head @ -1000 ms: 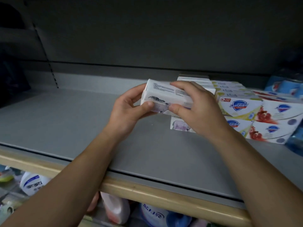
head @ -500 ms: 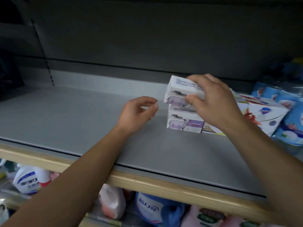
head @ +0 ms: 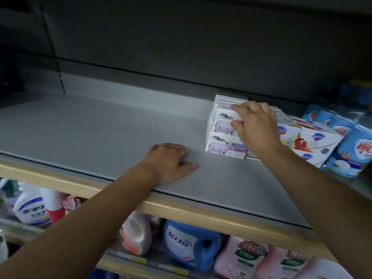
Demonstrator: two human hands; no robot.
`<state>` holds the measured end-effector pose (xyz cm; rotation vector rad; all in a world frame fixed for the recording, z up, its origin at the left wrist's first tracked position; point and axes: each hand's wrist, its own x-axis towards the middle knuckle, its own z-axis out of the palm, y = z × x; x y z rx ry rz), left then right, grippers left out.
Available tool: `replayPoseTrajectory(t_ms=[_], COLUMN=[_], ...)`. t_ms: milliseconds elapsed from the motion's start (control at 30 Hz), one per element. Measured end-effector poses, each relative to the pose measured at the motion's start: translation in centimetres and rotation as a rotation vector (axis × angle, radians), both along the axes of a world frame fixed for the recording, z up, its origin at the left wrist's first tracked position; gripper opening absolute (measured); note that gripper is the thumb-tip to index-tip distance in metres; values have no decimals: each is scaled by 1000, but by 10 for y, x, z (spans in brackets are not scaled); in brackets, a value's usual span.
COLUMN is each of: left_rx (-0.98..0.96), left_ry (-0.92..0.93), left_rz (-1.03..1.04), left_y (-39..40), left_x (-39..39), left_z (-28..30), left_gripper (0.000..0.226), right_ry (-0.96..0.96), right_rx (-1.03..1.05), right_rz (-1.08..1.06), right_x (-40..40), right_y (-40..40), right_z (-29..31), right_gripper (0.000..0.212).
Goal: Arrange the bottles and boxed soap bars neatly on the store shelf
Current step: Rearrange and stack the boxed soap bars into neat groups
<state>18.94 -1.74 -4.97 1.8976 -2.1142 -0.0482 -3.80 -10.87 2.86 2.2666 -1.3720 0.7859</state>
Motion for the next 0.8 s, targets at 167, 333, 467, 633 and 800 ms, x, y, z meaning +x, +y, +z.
replayPoseTrajectory(t_ms=[167,333,467,633,800], left_rx=[-18,-29,-31,-46,-59], left_ry=[-4,10,15,18,94], left_rz=[-7,-14,-8,13,19], left_y=[-4,-4,-2,2,11], left_x=[5,4,4,0,-9], left_z=[-5,-3,-2,3,13], left_gripper=[70,71,67,58,44], right_ry=[-36,-48,-26,51,-203], right_rx=[-35,-24,-5,128,227], right_rz=[22,7,-20,-39,33], right_x=[4,6,6,5,-26], right_y=[0,0,2,19,69], right_z=[-6,-6,-4,8,4], right_gripper=[41,40,43,57,55])
